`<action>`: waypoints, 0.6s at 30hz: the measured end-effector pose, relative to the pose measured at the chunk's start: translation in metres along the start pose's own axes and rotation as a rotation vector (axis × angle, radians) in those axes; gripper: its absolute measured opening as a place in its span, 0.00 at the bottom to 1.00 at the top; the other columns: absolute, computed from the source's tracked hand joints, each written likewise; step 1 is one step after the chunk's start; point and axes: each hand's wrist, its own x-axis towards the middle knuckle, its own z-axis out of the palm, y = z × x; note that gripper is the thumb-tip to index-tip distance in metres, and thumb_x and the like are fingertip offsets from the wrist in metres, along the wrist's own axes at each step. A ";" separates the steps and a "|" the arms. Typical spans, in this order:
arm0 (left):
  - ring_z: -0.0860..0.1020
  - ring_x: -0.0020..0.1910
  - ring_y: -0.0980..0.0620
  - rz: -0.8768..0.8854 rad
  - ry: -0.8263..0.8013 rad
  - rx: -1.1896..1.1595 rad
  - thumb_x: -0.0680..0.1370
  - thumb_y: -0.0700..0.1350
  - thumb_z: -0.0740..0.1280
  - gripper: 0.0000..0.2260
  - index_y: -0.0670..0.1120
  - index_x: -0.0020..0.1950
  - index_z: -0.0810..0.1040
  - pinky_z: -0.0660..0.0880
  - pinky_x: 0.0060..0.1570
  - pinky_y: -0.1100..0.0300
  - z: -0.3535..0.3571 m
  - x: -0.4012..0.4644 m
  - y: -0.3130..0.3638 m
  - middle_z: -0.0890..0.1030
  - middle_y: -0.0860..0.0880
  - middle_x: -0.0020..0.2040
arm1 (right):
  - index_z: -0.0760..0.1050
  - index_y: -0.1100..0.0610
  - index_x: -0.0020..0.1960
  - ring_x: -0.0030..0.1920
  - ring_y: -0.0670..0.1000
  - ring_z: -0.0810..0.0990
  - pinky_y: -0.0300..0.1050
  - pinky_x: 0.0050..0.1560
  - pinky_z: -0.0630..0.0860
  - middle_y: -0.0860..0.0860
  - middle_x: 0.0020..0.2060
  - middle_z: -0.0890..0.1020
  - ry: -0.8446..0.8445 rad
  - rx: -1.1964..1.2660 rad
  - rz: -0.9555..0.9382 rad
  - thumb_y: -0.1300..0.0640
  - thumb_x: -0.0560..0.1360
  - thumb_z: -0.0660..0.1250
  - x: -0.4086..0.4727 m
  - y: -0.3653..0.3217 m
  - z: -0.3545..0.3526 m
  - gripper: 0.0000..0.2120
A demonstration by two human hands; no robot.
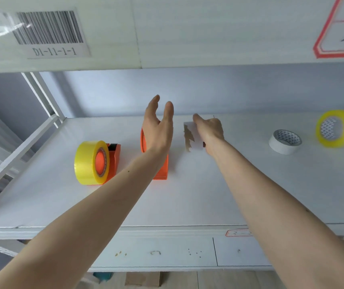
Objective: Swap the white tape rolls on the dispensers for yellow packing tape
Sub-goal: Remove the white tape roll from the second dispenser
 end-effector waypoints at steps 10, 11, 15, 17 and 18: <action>0.75 0.40 0.48 -0.259 -0.373 0.087 0.82 0.55 0.64 0.20 0.37 0.54 0.77 0.71 0.38 0.63 0.115 -0.057 0.000 0.75 0.43 0.44 | 0.83 0.61 0.48 0.40 0.52 0.84 0.44 0.39 0.82 0.52 0.39 0.85 -0.025 0.052 -0.030 0.55 0.73 0.66 -0.003 0.014 -0.109 0.11; 0.74 0.38 0.51 -0.268 -0.387 0.074 0.82 0.55 0.63 0.18 0.38 0.53 0.77 0.71 0.36 0.64 0.130 -0.067 0.002 0.75 0.46 0.42 | 0.83 0.61 0.45 0.37 0.52 0.83 0.41 0.35 0.80 0.52 0.37 0.84 -0.028 0.053 -0.041 0.56 0.74 0.66 -0.003 0.016 -0.127 0.09; 0.76 0.39 0.51 -0.344 -0.389 -0.046 0.83 0.53 0.62 0.15 0.43 0.57 0.79 0.74 0.42 0.59 0.184 -0.102 0.007 0.77 0.50 0.40 | 0.78 0.57 0.40 0.50 0.59 0.84 0.54 0.55 0.82 0.54 0.39 0.83 -0.015 0.027 -0.061 0.54 0.76 0.65 0.000 0.027 -0.187 0.09; 0.77 0.43 0.50 -0.360 -0.403 -0.085 0.83 0.52 0.62 0.11 0.46 0.56 0.78 0.75 0.47 0.55 0.213 -0.119 0.008 0.78 0.50 0.43 | 0.79 0.59 0.42 0.50 0.59 0.85 0.55 0.56 0.81 0.54 0.38 0.83 -0.009 -0.001 -0.062 0.54 0.76 0.65 0.005 0.037 -0.219 0.10; 0.77 0.44 0.50 -0.366 -0.404 -0.098 0.83 0.52 0.62 0.09 0.49 0.55 0.78 0.76 0.49 0.54 0.226 -0.125 0.009 0.78 0.50 0.43 | 0.80 0.60 0.44 0.48 0.58 0.84 0.54 0.55 0.81 0.54 0.39 0.83 -0.008 -0.006 -0.057 0.54 0.76 0.65 0.009 0.041 -0.233 0.11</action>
